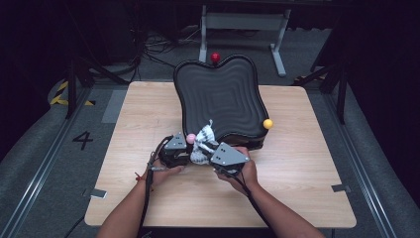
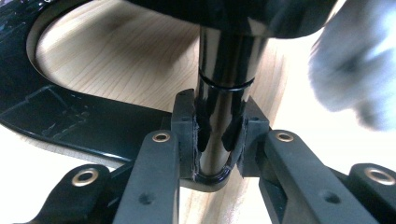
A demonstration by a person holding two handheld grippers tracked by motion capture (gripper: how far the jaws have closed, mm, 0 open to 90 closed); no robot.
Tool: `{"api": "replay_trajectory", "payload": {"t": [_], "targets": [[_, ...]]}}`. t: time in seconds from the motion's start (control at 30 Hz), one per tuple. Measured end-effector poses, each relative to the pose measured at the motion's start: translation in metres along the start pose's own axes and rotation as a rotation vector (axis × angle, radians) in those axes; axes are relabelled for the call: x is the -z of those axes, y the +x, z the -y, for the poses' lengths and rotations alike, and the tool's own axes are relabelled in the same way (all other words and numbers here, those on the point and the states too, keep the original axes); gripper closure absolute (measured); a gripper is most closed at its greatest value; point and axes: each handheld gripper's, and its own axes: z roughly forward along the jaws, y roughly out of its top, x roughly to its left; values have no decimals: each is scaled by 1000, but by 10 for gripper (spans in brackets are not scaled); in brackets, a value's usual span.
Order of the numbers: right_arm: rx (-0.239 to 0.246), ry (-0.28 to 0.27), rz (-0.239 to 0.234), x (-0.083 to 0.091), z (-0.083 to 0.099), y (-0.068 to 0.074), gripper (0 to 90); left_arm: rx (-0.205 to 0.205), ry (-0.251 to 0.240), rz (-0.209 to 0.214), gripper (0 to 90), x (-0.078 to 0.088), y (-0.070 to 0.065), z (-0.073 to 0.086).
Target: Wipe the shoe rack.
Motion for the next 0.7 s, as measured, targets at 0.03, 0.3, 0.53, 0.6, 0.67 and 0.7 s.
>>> {"api": "replay_trajectory", "payload": {"t": [0.03,0.3,0.53,0.6,0.67,0.7], "targets": [[-17,3,26,4,3,-8,809,0,0,1,745,0,0,0],[-62,69,144,15,17,-42,810,-8,2,13,744,0,0,0],[-75,149,205,21,28,-58,810,-11,3,28,744,1,-2,1],[-62,180,253,25,29,-64,809,-20,-2,36,744,1,-2,1],[-63,197,280,27,30,-69,809,-22,3,41,743,1,-3,1],[-62,207,290,28,31,-71,810,-22,4,43,743,1,-3,1]]}}
